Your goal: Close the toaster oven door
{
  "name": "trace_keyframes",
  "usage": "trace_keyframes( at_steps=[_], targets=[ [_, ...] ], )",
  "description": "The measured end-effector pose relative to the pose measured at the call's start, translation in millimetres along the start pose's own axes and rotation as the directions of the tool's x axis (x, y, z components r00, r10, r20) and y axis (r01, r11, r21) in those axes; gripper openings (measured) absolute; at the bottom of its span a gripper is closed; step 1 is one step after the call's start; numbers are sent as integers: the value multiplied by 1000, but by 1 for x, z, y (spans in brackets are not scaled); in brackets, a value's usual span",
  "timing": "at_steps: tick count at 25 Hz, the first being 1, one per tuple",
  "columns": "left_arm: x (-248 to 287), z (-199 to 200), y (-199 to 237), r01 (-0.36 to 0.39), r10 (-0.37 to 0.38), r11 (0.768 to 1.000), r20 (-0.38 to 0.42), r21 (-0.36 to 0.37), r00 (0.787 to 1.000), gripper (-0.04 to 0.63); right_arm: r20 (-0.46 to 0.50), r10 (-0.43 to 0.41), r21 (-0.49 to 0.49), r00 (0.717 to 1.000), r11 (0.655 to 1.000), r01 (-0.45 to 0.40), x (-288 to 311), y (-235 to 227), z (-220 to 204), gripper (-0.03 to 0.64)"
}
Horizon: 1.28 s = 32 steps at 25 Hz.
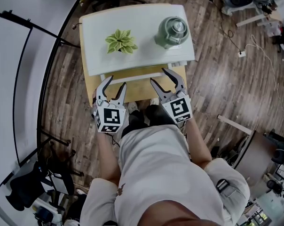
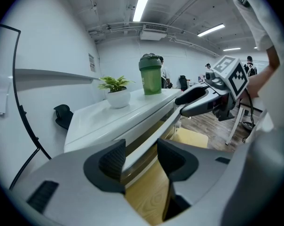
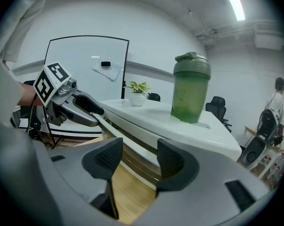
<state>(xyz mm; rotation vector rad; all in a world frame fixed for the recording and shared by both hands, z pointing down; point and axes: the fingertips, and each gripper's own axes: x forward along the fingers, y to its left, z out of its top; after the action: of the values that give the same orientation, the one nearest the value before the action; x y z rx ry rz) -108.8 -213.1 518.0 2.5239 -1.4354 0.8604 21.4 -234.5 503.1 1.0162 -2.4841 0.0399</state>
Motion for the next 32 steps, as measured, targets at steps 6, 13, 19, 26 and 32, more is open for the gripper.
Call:
trace_keyframes(
  at_steps=[6,13,19,26,32],
  targets=[
    [1,-1,0,-2,2,1000,13,-13,1000,207,-5,-20,-3,1000,1000,20,1,0,-1,235],
    [-22,24,7,-21,36,995,160,-94,986,209,43,-59,11,997,998,58,-18,13,15,235],
    [-45,31,2,-55,81,992,240,-113,967,209,70,-124,64,990,991,120,-37,21,20,232],
    [-69,31,-12,-30,62,992,272,-120,960,207,99,-172,61,980,984,167,-59,36,33,230],
    [-84,37,-14,-31,62,993,286,-111,956,206,113,-192,58,975,981,187,-71,47,43,223]
  ],
)
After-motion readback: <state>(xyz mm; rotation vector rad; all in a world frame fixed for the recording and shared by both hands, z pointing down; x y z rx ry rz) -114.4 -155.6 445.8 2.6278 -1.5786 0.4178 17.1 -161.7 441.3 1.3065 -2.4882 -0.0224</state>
